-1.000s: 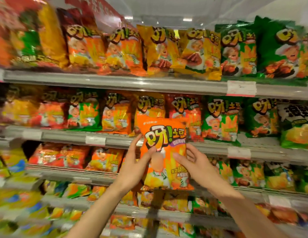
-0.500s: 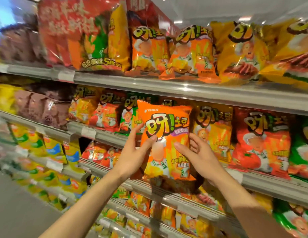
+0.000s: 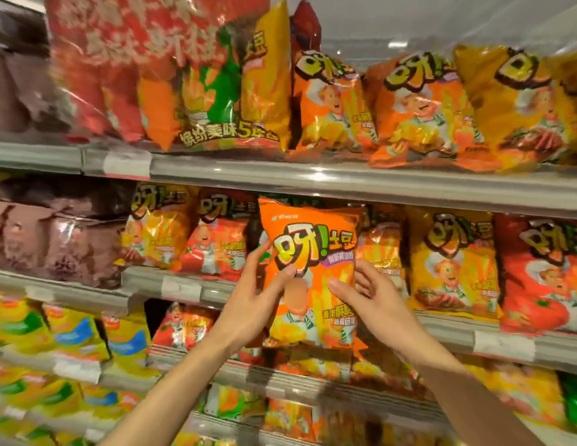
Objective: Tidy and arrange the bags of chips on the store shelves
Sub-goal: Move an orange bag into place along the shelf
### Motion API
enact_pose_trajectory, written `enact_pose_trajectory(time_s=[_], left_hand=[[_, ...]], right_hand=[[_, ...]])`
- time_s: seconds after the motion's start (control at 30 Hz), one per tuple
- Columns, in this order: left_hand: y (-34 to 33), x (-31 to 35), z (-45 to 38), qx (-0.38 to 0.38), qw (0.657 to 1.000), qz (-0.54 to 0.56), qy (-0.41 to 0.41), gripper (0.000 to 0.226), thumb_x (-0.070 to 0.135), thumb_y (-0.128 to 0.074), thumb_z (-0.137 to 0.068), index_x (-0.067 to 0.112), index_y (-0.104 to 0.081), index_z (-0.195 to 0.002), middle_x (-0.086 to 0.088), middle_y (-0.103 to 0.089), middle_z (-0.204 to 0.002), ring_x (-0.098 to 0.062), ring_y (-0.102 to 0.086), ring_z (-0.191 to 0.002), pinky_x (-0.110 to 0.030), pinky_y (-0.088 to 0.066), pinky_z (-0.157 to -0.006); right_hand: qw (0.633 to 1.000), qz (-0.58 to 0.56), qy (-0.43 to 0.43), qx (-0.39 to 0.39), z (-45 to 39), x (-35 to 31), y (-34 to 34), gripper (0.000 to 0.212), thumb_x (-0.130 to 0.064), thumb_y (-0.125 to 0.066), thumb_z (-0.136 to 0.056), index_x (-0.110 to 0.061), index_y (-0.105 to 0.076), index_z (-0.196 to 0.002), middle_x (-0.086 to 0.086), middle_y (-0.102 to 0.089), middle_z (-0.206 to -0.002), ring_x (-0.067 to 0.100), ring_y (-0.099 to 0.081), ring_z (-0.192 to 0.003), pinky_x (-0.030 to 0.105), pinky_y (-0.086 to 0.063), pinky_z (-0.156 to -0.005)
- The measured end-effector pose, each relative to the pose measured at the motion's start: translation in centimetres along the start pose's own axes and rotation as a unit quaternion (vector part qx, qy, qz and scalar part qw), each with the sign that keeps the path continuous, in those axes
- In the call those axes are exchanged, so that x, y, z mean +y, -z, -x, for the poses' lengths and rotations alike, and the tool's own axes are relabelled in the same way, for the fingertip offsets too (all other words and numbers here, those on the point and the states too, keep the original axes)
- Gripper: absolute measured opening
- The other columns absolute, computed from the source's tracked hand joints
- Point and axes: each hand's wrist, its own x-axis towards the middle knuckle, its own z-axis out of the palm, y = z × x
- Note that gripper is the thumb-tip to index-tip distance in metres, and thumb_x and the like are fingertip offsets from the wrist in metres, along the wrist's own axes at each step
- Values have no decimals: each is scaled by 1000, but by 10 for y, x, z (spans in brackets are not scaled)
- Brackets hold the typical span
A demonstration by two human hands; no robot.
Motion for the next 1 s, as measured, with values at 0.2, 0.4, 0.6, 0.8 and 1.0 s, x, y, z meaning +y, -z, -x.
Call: enact_pose_trajectory(time_s=[0.2,0.4,0.6,0.8,1.0], left_hand=[[38,-21,-8,-9,1000,14,11,55,47,-60,-92,42,-37,-142,24,-52,-133,22,-51,-108,-1,-43,-78],[79,-23,-16,35,999,10,7,52,47,-61,-91,41,-39,-139,33,-52,-122,24,-49,-107,-6,-40,-83],[111,-30,-24,65,998,10,15,69,56,-62,-87,38,-33,-147,21,-46,-138,-4,-44,-127,-31,-37,-106],[132,-37,-21,60,997,24,30,78,63,-64,-81,38,-32,-148,9,-48,-144,-10,-51,-127,-37,-41,-107],[142,-41,-18,53,998,28,35,78,70,-63,-79,44,-32,-145,11,-48,-143,-11,-52,-127,-44,-43,-107]], right_hand=[[1000,26,-14,7,1,-11,-46,37,-45,-68,-85,-37,-57,-120,-32,-68,-105,-14,-60,-102,8,-46,-82],[984,147,-22,93,-35,-30,-52,65,-60,-55,-91,-22,-41,-142,-7,-59,-123,-1,-60,-102,8,-47,-74],[957,244,-67,144,-71,-29,-76,89,-57,-58,-91,-6,-22,-155,14,-39,-155,30,-40,-140,43,-35,-115],[943,254,-49,211,-71,-26,-95,76,-50,-62,-92,-9,-32,-148,11,-34,-152,27,-39,-137,37,-37,-107],[947,225,-45,225,-79,-37,-86,75,-52,-71,-83,-13,-39,-138,10,-53,-137,28,-53,-122,38,-47,-98]])
